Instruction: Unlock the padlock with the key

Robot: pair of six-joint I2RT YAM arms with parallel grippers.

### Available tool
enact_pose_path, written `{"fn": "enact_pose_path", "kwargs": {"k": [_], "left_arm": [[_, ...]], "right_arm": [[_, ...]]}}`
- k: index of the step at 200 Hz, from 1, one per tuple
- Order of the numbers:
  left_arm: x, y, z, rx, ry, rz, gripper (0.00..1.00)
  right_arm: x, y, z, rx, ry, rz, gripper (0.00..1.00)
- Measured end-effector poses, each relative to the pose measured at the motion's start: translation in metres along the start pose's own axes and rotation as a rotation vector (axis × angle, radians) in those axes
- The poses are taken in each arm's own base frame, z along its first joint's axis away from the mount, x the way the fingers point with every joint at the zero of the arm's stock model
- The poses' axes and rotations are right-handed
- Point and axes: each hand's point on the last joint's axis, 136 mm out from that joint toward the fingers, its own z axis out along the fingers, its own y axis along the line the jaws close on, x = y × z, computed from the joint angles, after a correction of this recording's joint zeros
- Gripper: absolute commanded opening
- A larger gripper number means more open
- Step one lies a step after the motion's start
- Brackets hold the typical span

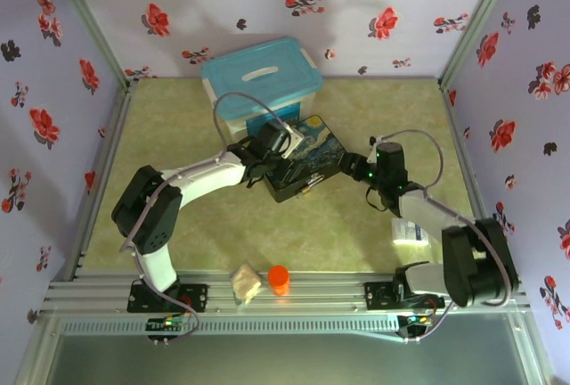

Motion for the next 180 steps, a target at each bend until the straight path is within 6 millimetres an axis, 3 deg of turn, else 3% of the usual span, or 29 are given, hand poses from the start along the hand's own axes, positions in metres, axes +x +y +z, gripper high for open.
{"fn": "enact_pose_path", "kwargs": {"k": [22,49,66,91,129,180], "left_arm": [[-0.001,0.000,0.001,-0.002,-0.008,0.000,0.64],[-0.001,-0.001,0.002,-0.003,-0.018,0.001,0.63],[-0.001,-0.001,0.002,-0.005,-0.024,0.000,0.62],[-0.002,-0.002,0.003,-0.004,-0.035,0.001,0.62],[-0.002,-0.003,0.004,-0.003,-0.041,0.003,0.61],[-0.004,-0.005,0.006,0.000,-0.056,0.013,0.57]], "right_arm": [[0.026,0.020,-0.003,-0.009,0.015,-0.067,0.57],[0.082,0.050,0.001,-0.015,0.082,-0.262,0.61],[0.102,0.049,0.011,0.007,0.110,-0.352,0.61],[0.119,0.035,0.029,0.062,0.130,-0.463,0.60],[0.137,0.041,0.046,0.058,0.110,-0.626,0.60],[0.128,0.046,0.066,0.085,0.018,-0.683,0.44]]}}
